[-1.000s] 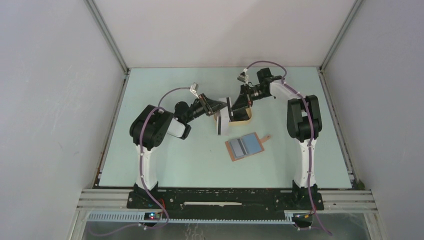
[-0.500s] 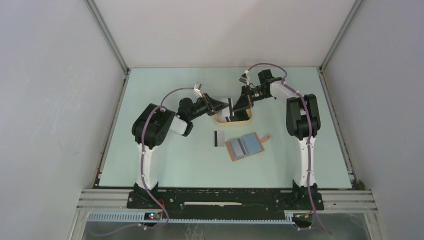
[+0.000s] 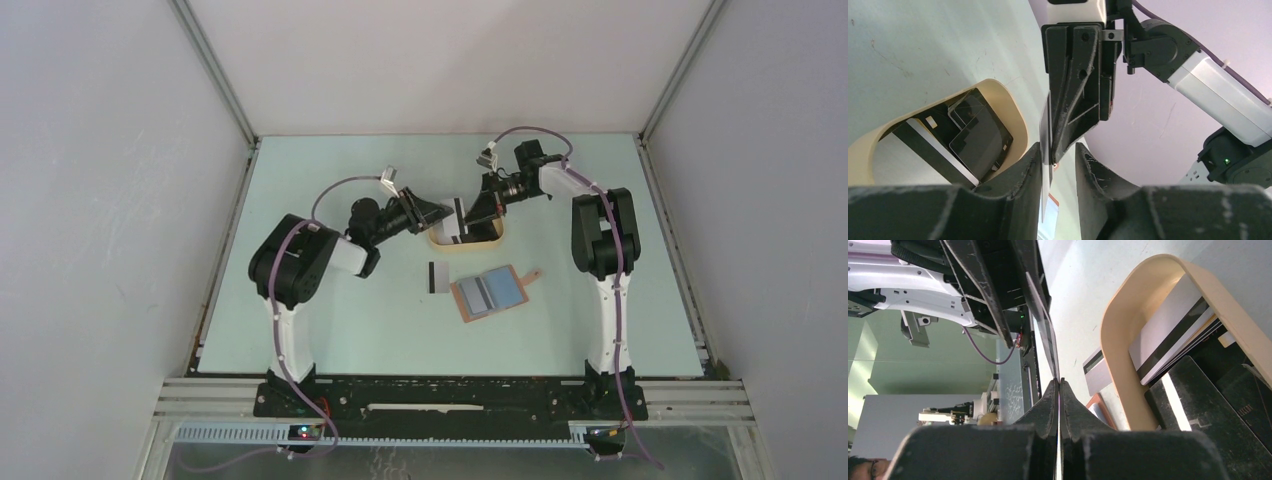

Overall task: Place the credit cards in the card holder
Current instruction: Place the credit card at the center of the board, then place the credit card in the storage box.

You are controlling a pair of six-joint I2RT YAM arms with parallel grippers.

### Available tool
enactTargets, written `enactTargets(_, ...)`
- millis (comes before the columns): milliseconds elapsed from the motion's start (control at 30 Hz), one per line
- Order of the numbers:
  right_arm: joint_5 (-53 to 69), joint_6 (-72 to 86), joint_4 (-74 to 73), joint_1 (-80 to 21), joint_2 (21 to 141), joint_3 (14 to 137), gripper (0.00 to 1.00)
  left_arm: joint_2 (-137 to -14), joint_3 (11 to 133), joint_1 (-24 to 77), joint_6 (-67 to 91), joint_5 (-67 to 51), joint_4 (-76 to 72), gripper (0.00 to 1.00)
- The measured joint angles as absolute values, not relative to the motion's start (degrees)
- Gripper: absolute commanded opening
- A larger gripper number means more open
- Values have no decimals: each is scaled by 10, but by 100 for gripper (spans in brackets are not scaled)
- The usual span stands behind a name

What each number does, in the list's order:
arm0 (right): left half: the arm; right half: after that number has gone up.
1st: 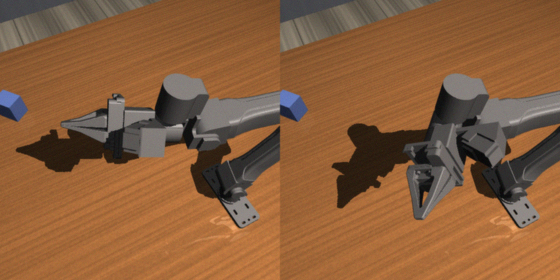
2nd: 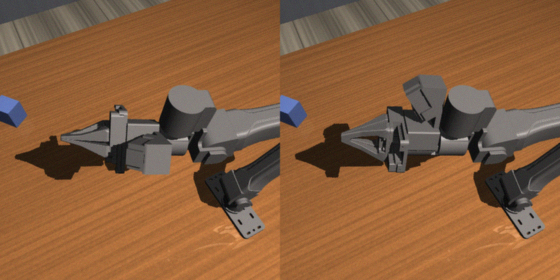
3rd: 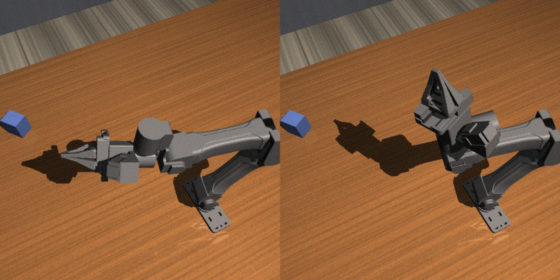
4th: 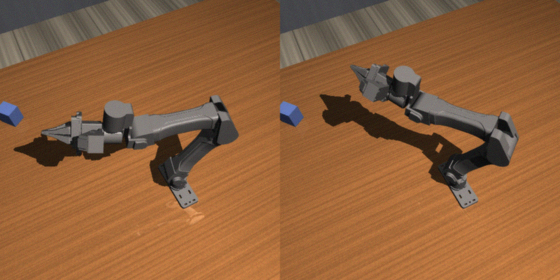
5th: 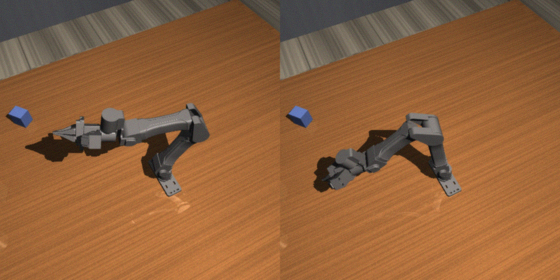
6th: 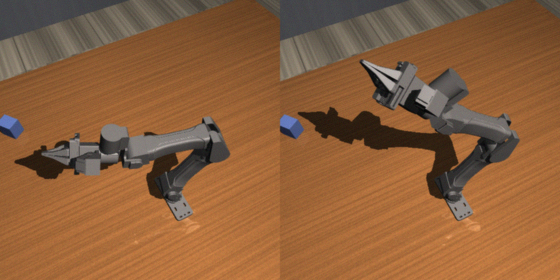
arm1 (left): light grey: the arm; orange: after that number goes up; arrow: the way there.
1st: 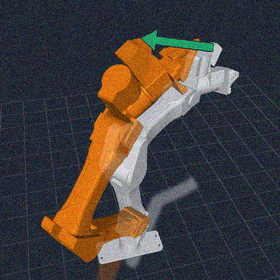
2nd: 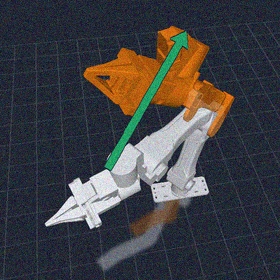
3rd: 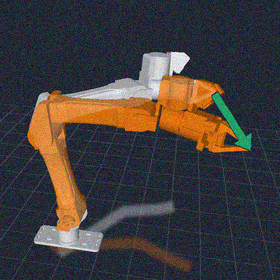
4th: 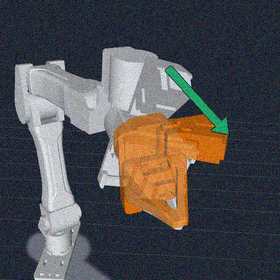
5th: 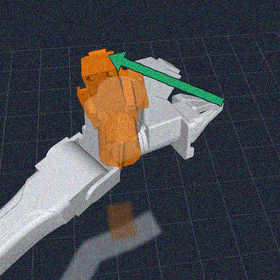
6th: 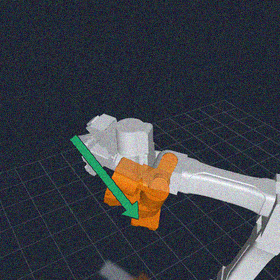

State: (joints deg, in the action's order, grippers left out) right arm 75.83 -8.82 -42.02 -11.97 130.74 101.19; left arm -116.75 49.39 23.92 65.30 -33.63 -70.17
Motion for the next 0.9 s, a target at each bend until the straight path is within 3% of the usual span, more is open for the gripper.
enactTargets(467,749,-140,-454,-110,1287,1012,0,-959,424,231,518,-279,-518,41)
enactTargets(900,633,-229,-477,-108,1194,999,0,-712,387,251,345,-163,-270,42)
